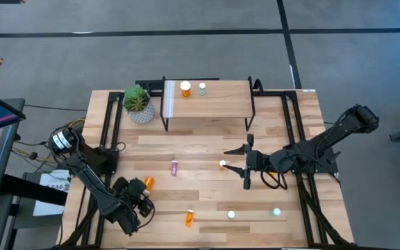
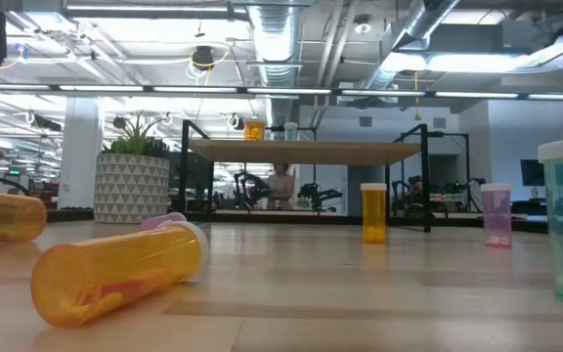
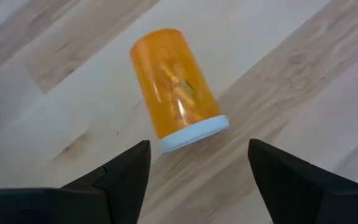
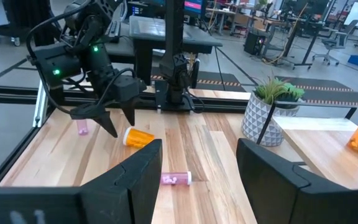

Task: Pick and place medicine bottles onto shelf by color
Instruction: Put the big orange pill bottle on the shelf aligned with the other big orange pill bottle

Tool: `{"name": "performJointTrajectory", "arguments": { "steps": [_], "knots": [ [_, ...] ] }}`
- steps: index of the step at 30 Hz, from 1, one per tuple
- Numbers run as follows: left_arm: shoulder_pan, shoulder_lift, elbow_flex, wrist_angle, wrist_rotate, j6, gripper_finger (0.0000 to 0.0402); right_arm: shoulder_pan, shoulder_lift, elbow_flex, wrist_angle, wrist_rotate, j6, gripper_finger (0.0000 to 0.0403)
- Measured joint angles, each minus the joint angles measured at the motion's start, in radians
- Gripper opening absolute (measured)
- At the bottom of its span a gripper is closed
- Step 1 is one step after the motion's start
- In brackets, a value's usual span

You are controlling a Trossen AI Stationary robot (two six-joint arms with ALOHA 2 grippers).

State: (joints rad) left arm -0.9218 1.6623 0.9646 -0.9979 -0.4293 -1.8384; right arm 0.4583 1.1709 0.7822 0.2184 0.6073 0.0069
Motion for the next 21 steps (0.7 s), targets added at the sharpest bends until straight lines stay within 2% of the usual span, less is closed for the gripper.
{"name": "performJointTrajectory", "arguments": {
  "steps": [9, 17, 21],
  "knots": [
    [0.017, 0.000, -0.001, -0.032, -0.028, -0.047, 0.0336, 0.000, 0.000, 0.000, 0.000, 0.000, 0.003, 0.0230],
    [0.033, 0.008, -0.024, -0.012, -0.017, -0.063, 0.0335, 0.000, 0.000, 0.000, 0.000, 0.000, 0.003, 0.0230],
    [0.028, 0.008, -0.113, 0.167, 0.007, -0.074, 0.0327, 0.000, 0.000, 0.000, 0.000, 0.000, 0.003, 0.0230]
  ]
}}
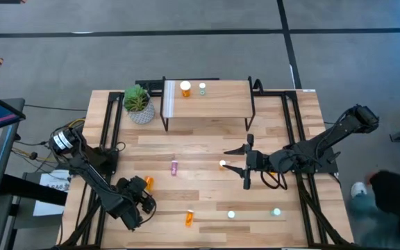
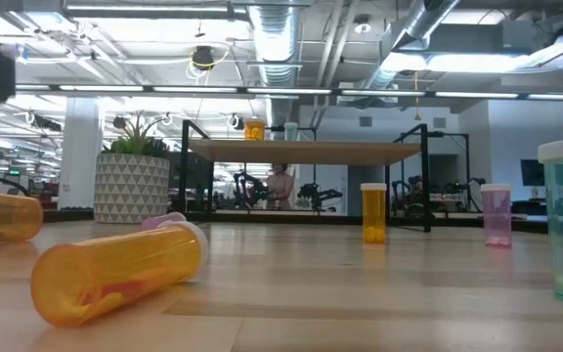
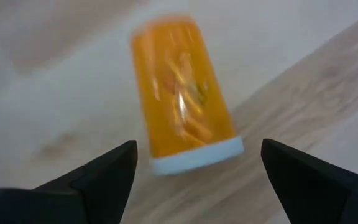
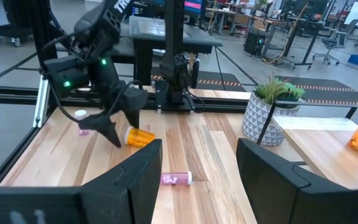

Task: Pick and place medicine bottles onto shelf by color
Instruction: Put the big orange pill bottle on the shelf aligned with the other big orange pill bottle

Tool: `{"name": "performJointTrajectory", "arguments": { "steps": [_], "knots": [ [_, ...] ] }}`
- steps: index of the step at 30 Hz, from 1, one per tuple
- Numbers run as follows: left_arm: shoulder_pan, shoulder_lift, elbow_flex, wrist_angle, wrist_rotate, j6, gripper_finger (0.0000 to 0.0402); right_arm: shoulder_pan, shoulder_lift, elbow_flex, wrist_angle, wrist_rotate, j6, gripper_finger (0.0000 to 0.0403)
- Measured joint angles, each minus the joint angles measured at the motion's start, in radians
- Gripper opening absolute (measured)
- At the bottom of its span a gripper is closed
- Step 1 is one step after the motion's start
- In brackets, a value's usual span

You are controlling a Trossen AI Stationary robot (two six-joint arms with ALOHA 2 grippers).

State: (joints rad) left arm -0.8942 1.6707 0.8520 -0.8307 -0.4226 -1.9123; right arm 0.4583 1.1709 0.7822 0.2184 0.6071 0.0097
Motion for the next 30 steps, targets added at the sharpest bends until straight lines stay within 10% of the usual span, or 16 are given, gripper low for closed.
{"name": "performJointTrajectory", "arguments": {
  "steps": [30],
  "knots": [
    [-0.012, -0.001, 0.104, -0.159, -0.100, 0.151, 0.0103, 0.000, 0.000, 0.000, 0.000, 0.000, 0.001, 0.0230]
  ]
}}
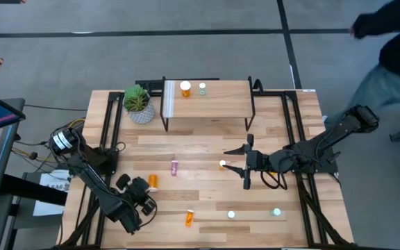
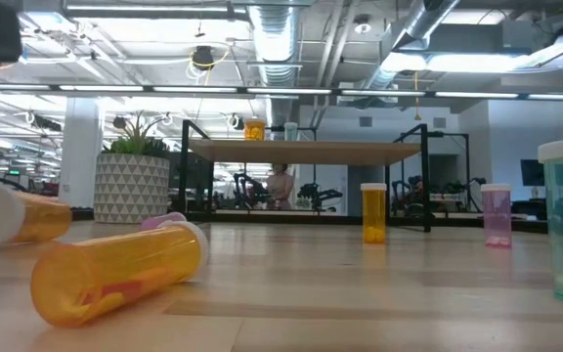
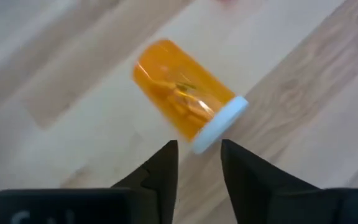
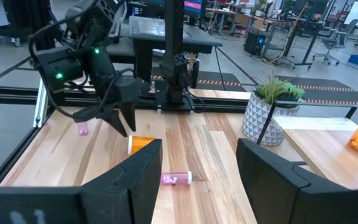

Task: Pick and place medicine bottles onto shelf by color
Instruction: Put the big orange pill bottle on the shelf aligned with the other big orange pill bottle

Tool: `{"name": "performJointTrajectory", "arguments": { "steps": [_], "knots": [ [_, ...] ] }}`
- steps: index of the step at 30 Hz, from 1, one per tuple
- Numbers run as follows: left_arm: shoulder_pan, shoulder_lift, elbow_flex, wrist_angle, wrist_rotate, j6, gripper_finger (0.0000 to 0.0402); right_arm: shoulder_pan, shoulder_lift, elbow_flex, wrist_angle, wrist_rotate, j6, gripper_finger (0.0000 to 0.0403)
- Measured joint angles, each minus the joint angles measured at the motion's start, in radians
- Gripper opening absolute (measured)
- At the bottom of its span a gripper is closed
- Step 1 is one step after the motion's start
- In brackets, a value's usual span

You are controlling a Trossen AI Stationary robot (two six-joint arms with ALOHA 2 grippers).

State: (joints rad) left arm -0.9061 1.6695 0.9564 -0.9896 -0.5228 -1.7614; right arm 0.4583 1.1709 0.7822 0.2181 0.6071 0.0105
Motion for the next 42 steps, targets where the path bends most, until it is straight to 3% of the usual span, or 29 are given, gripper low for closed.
{"name": "performJointTrajectory", "arguments": {
  "steps": [5, 9, 15, 19, 23, 28, 32, 42],
  "knots": [
    [0.003, 0.000, 0.071, -0.111, -0.018, 0.077, 0.0090, 0.000, 0.000, 0.000, 0.000, 0.000, 0.000, 0.0230],
    [0.016, 0.000, 0.119, -0.140, -0.011, 0.187, 0.0105, 0.000, 0.000, 0.000, 0.000, -0.001, -0.001, 0.0230],
    [0.086, -0.001, 0.116, -0.097, 0.084, 0.221, 0.0187, 0.000, 0.000, 0.000, 0.000, -0.006, -0.009, 0.0230],
    [0.102, -0.001, 0.093, -0.087, 0.014, 0.213, 0.0249, 0.000, 0.000, 0.000, -0.005, -0.007, -0.011, 0.0230],
    [0.112, -0.001, 0.090, -0.125, -0.064, 0.219, 0.0283, 0.000, 0.000, 0.000, -0.023, -0.007, -0.011, 0.0230],
    [0.129, -0.001, 0.088, -0.213, -0.068, 0.250, 0.0285, 0.000, 0.001, 0.000, -0.034, -0.009, -0.018, 0.0230],
    [0.143, -0.018, 0.050, -0.193, -0.047, 0.281, 0.0274, -0.001, 0.029, -0.001, -0.039, -0.043, -0.046, 0.0230],
    [0.158, -0.317, -0.245, 0.139, -0.024, 0.288, 0.0244, -0.039, 0.079, -0.001, -0.034, -0.046, -0.049, 0.0230]
  ]
}}
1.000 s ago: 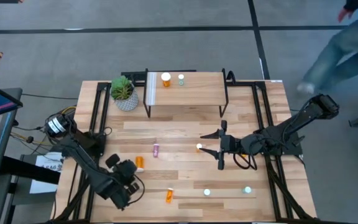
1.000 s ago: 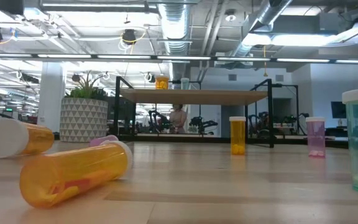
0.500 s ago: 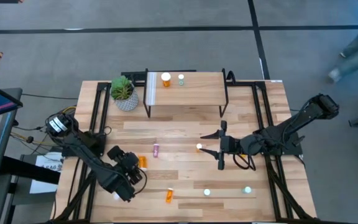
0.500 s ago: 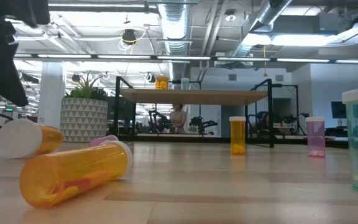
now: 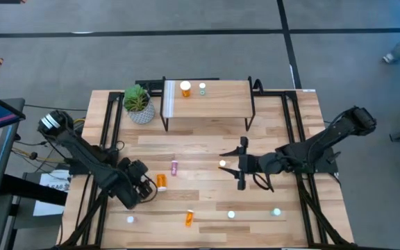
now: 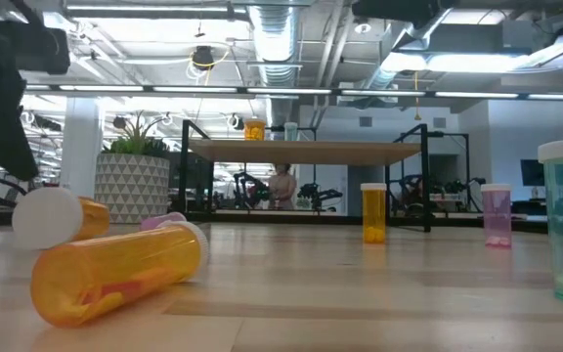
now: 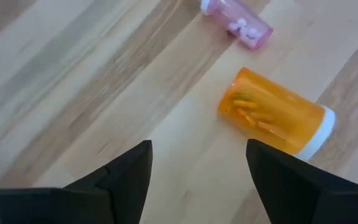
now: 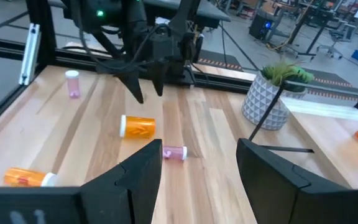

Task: Pick and place medicine bottles onto shelf by color
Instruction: Put the big orange pill bottle on the shelf aligned with the other big orange pill bottle

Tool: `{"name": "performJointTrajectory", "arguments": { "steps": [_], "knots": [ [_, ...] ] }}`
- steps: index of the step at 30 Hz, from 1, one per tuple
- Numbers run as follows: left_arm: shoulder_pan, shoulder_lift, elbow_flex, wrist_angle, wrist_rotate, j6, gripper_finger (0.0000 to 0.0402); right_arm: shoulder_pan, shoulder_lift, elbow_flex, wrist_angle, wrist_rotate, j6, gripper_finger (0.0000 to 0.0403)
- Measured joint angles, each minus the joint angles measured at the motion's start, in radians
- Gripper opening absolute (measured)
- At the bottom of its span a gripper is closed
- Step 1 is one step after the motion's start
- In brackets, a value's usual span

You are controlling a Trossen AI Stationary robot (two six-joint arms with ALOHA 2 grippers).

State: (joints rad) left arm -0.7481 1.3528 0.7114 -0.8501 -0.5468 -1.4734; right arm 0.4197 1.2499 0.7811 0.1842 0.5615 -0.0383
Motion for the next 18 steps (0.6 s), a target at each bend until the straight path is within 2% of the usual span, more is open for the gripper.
{"name": "performJointTrajectory", "arguments": {
  "steps": [4, 8, 12, 18],
  "knots": [
    [0.037, -0.069, -0.105, 0.075, 0.014, -0.019, 0.0231, -0.025, 0.000, 0.000, 0.003, -0.047, 0.004, 0.0230],
    [0.093, -0.074, -0.164, 0.191, 0.049, 0.044, 0.0221, -0.030, 0.000, 0.000, 0.000, -0.065, 0.004, 0.0230],
    [0.150, -0.055, -0.184, 0.295, 0.085, 0.128, 0.0215, -0.030, 0.014, 0.002, 0.004, -0.068, 0.003, 0.0230],
    [0.207, -0.041, -0.184, 0.367, 0.098, 0.213, 0.0212, -0.031, 0.034, 0.001, -0.006, -0.070, 0.001, 0.0230]
  ]
}}
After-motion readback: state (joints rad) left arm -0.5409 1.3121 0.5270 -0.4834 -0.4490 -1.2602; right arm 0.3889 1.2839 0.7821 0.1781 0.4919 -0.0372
